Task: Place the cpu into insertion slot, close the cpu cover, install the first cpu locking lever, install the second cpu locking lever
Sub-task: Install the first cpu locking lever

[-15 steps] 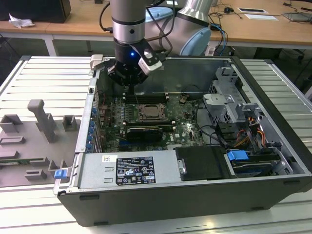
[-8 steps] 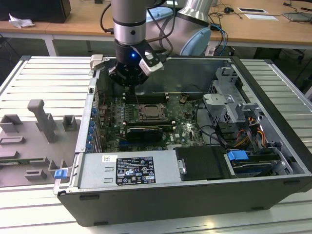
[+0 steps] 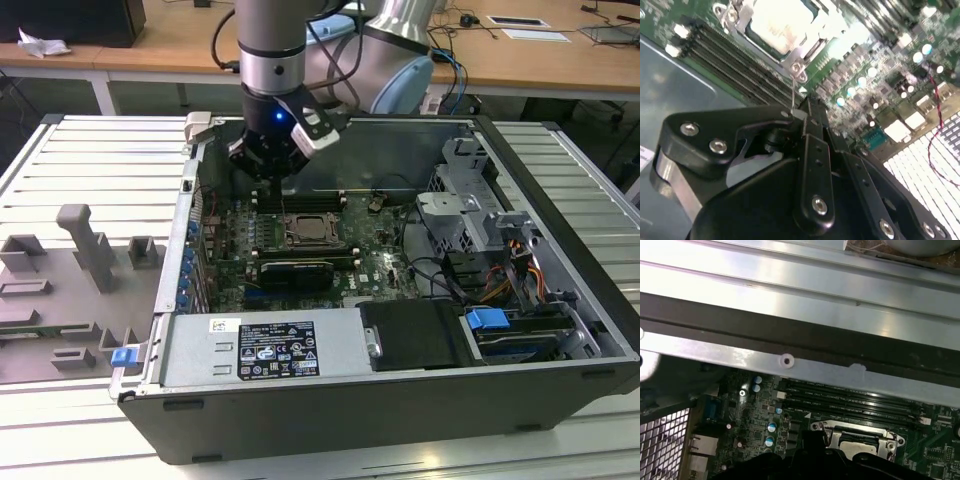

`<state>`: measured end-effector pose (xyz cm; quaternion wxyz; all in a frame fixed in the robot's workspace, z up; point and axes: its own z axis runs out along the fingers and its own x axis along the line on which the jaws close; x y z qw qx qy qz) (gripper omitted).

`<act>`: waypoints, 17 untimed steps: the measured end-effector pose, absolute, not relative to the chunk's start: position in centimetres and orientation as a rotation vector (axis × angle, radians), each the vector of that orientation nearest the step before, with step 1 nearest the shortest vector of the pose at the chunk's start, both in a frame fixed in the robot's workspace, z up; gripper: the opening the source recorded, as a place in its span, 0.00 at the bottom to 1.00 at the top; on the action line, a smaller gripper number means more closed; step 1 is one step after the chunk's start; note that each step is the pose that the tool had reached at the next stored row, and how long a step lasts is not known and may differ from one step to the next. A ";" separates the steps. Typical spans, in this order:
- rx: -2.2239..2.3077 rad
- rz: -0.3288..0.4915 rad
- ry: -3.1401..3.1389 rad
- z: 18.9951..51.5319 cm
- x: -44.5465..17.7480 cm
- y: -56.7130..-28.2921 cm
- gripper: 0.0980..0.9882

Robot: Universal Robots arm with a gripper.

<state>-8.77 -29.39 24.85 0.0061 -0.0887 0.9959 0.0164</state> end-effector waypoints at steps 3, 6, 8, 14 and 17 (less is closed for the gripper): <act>-0.277 0.051 3.117 24.5 -8.2 -29.4 0.01; -0.276 0.051 3.117 24.3 -8.0 -29.4 0.01; -0.273 0.047 3.118 24.3 -7.8 -29.4 0.01; -0.272 0.047 3.118 24.2 -6.8 -29.4 0.01; -0.270 0.078 3.115 24.0 -6.3 -29.4 0.01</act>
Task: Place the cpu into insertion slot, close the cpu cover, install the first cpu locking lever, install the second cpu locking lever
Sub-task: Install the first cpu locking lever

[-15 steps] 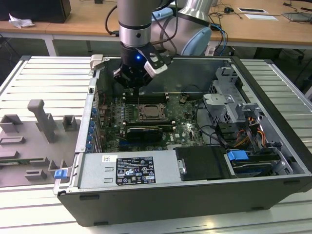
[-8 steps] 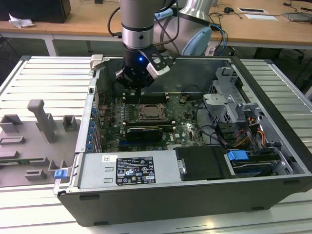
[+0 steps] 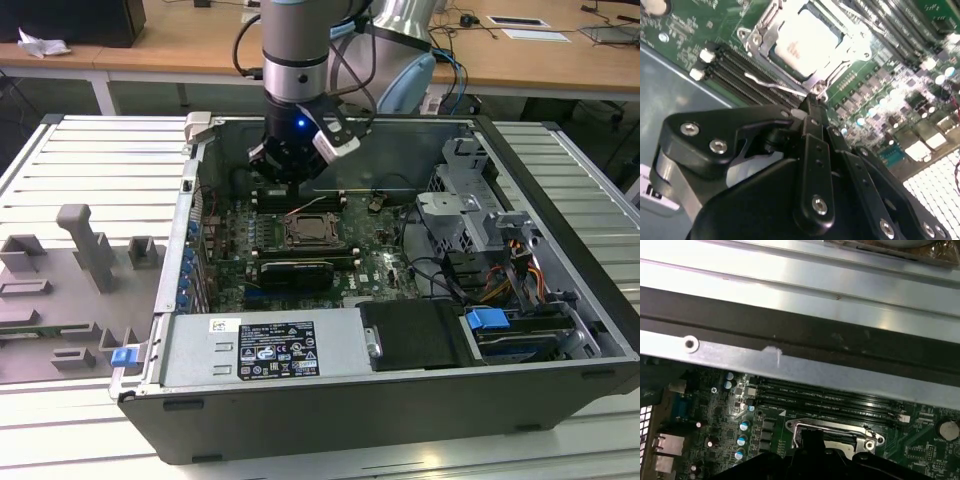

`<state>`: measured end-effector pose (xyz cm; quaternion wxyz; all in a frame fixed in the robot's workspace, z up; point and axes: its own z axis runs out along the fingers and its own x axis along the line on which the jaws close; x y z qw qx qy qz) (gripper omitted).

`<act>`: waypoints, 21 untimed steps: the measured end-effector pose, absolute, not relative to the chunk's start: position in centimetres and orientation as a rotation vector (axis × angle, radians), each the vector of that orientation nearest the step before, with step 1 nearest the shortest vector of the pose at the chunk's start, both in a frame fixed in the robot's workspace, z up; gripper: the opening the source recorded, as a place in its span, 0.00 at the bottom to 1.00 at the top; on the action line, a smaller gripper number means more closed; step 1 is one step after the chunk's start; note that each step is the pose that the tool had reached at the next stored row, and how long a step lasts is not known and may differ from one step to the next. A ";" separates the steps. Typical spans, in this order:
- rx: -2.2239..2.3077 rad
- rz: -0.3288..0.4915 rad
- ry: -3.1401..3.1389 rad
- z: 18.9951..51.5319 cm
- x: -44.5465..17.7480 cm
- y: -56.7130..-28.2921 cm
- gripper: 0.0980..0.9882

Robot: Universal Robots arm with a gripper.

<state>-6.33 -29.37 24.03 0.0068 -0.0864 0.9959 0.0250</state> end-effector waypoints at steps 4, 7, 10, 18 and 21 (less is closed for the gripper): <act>-0.224 0.141 3.112 23.9 -6.3 -29.4 0.01; -0.168 0.140 3.114 22.8 -5.3 -29.3 0.01; -0.159 0.140 3.114 22.6 -5.1 -29.3 0.01; -0.141 0.140 3.115 22.5 -4.7 -29.3 0.01; -0.128 0.140 3.115 22.4 -4.3 -29.1 0.01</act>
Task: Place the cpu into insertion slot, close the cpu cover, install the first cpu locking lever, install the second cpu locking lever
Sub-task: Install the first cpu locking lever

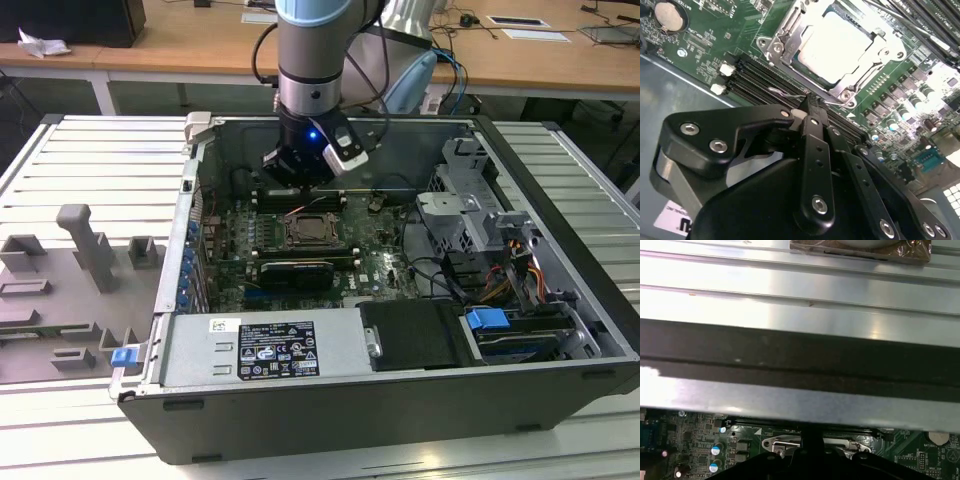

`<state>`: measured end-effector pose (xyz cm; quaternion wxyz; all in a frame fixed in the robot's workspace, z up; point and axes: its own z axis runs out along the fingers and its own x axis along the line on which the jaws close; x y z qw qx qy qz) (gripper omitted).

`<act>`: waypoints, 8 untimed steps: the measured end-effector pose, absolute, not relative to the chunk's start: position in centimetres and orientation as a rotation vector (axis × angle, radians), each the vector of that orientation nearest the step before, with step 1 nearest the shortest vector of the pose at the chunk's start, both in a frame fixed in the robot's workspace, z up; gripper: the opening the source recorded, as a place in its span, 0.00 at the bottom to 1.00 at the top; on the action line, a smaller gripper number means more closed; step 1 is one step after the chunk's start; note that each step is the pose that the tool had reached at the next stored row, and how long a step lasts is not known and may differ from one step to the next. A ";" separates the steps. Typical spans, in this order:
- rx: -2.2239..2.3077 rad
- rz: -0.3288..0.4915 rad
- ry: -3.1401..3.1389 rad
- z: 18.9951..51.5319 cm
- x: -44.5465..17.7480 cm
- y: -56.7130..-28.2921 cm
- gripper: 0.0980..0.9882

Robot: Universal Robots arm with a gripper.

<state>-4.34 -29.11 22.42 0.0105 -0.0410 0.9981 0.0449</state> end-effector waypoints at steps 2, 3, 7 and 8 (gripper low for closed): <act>-0.111 0.140 3.115 22.3 -4.0 -29.1 0.01; -0.103 0.140 3.115 22.3 -3.9 -29.1 0.01; -0.088 0.139 3.115 22.1 -3.8 -29.1 0.01; -0.085 0.139 3.115 22.1 -3.8 -29.1 0.01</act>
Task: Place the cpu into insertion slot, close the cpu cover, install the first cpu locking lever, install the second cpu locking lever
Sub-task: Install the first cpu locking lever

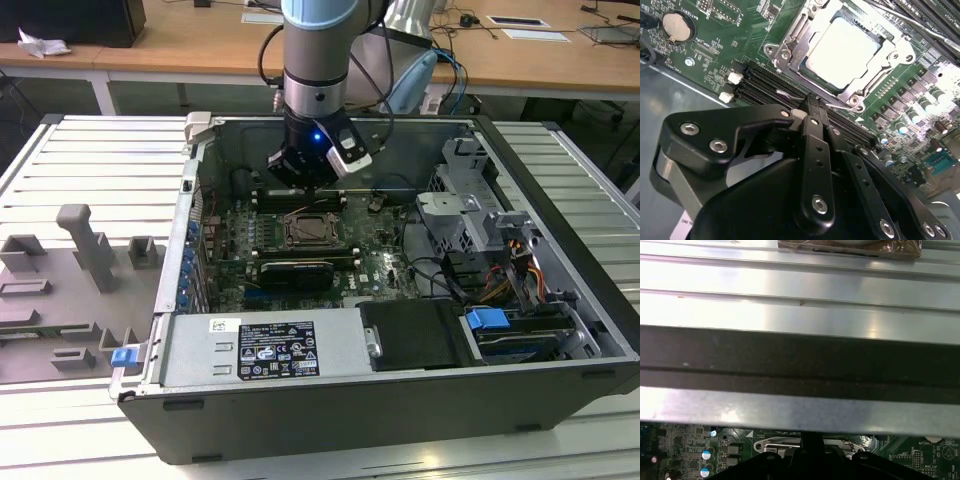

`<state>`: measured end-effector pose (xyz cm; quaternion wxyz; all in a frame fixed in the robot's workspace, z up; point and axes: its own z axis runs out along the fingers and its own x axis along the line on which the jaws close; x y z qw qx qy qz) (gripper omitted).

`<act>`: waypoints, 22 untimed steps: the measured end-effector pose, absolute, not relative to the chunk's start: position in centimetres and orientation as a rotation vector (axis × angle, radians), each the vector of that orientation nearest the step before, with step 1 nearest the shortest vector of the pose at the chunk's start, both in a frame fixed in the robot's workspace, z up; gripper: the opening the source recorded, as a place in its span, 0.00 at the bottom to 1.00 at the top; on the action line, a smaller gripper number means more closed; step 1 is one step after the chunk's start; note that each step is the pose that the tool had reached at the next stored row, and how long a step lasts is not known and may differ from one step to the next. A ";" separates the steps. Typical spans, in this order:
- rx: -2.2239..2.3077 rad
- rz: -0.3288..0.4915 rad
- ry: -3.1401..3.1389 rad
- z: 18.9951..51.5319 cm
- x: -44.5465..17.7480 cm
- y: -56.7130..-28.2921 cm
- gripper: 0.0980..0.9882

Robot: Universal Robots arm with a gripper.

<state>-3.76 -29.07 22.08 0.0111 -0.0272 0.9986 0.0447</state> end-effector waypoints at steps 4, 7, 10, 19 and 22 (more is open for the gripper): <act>-0.075 0.139 3.115 21.9 -3.6 -29.1 0.01; -0.070 0.139 3.115 21.8 -3.5 -29.1 0.01; -0.066 0.139 3.115 21.7 -3.5 -29.1 0.01; -0.061 0.139 3.115 21.3 -3.2 -29.0 0.01; -0.061 0.139 3.115 21.0 -2.7 -29.0 0.01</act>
